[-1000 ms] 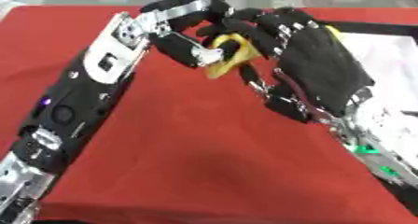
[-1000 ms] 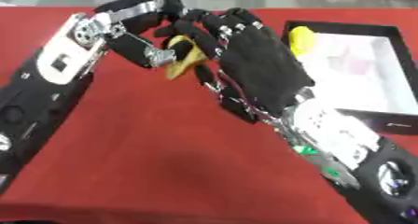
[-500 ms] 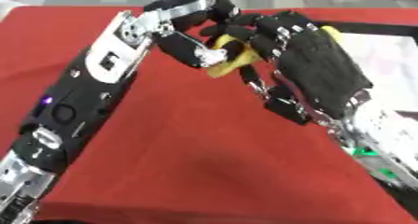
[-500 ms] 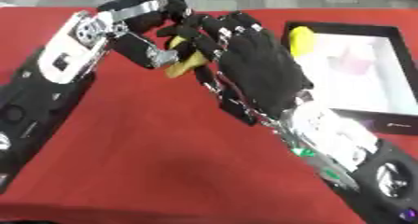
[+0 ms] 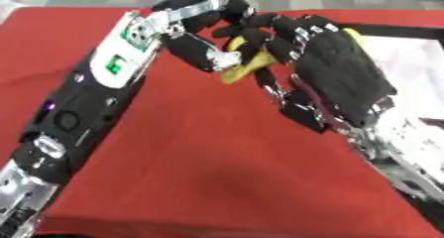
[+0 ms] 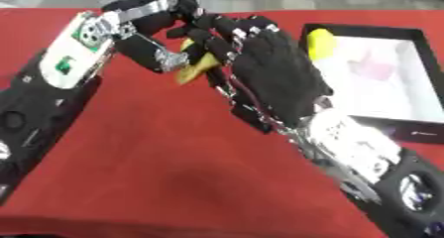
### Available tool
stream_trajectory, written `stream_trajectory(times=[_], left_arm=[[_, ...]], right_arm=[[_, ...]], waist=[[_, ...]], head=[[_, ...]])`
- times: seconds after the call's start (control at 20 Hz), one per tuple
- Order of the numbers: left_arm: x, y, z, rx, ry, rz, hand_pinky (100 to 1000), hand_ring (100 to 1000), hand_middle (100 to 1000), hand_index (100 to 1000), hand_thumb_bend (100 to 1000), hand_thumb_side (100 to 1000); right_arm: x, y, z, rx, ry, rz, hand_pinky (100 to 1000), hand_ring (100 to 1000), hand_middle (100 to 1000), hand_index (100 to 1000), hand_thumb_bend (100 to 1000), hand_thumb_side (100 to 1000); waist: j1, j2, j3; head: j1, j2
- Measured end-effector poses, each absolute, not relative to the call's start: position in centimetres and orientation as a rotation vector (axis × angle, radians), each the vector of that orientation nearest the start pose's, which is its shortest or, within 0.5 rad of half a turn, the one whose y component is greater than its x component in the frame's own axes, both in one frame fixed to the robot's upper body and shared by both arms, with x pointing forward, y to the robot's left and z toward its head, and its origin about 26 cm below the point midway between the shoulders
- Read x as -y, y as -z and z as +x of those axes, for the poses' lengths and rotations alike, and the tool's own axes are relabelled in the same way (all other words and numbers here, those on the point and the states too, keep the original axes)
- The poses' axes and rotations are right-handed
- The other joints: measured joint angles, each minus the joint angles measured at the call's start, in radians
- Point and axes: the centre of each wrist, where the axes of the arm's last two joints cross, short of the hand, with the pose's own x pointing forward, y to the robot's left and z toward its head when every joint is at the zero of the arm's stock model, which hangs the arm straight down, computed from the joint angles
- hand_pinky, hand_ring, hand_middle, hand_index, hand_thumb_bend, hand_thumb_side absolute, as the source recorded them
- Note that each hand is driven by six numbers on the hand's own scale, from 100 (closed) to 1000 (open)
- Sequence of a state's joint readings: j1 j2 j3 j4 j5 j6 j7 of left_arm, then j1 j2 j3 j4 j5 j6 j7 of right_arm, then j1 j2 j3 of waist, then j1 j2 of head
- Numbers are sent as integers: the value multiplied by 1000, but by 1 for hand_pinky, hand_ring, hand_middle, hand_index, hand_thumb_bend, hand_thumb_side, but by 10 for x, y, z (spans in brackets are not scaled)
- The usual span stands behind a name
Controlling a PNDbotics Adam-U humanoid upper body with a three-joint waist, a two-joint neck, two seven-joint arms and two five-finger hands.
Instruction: Pick up the objects with one hand, pass them to the other hand, and then place them into the box on the other side of the table.
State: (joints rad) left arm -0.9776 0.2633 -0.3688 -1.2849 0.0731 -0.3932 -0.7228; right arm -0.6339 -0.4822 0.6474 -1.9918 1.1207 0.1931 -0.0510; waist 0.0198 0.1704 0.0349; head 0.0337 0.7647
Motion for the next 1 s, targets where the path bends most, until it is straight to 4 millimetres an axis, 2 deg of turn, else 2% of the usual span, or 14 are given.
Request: stream_trajectory(times=[0.1,0.15,0.25,0.3,0.35,0.45,0.5,0.55,0.65,0.8,0.85,1.0], left_arm=[[-118,-241,430,-2727,-2192,631,592,263,100,186,100,292],[-118,-242,429,-2725,-2190,632,593,264,100,187,100,292],[-118,-244,428,-2722,-2183,633,597,267,100,189,100,292],[-118,-244,428,-2721,-2181,633,597,267,100,189,100,292],[-118,-245,428,-2721,-2178,635,601,270,100,191,100,293],[-119,-246,427,-2720,-2176,636,605,274,100,196,100,294],[-119,-246,427,-2721,-2174,641,606,276,100,198,100,294],[-119,-246,427,-2721,-2173,646,611,283,100,210,100,294],[-120,-247,427,-2724,-2169,651,616,290,100,221,100,294],[-124,-247,426,-2729,-2166,658,617,291,100,224,100,294],[-124,-247,426,-2733,-2163,663,626,305,100,256,100,289],[-126,-248,426,-2740,-2155,670,641,335,142,312,100,279]], right_arm=[[118,-212,279,-2579,1495,1366,427,539,392,664,100,100],[118,-212,279,-2590,1473,1365,410,533,375,594,100,100],[118,-211,279,-2612,1429,1363,385,522,311,480,100,218],[118,-211,279,-2622,1410,1363,385,522,311,480,100,218],[118,-210,279,-2630,1393,1364,382,522,257,410,100,231],[119,-210,279,-2638,1373,1370,384,524,209,345,100,278],[119,-209,279,-2641,1365,1374,386,524,200,335,100,294],[119,-209,279,-2644,1358,1376,393,527,175,299,100,385],[119,-209,279,-2648,1345,1383,402,533,171,269,100,420],[119,-209,279,-2654,1325,1390,404,532,172,265,100,414],[119,-209,279,-2655,1321,1391,408,526,142,256,100,387],[119,-209,279,-2656,1315,1396,407,527,118,252,100,399]], waist=[[0,0,0],[0,0,0],[0,0,0],[0,0,0],[0,0,0],[0,0,0],[0,0,0],[0,0,0],[0,0,0],[0,-1,0],[0,-2,0],[0,-3,0]], head=[[0,0],[0,0],[-1,0],[-1,0],[-2,0],[-4,0],[-4,0],[-5,0],[-5,0],[-8,0],[-9,0],[-10,0]])
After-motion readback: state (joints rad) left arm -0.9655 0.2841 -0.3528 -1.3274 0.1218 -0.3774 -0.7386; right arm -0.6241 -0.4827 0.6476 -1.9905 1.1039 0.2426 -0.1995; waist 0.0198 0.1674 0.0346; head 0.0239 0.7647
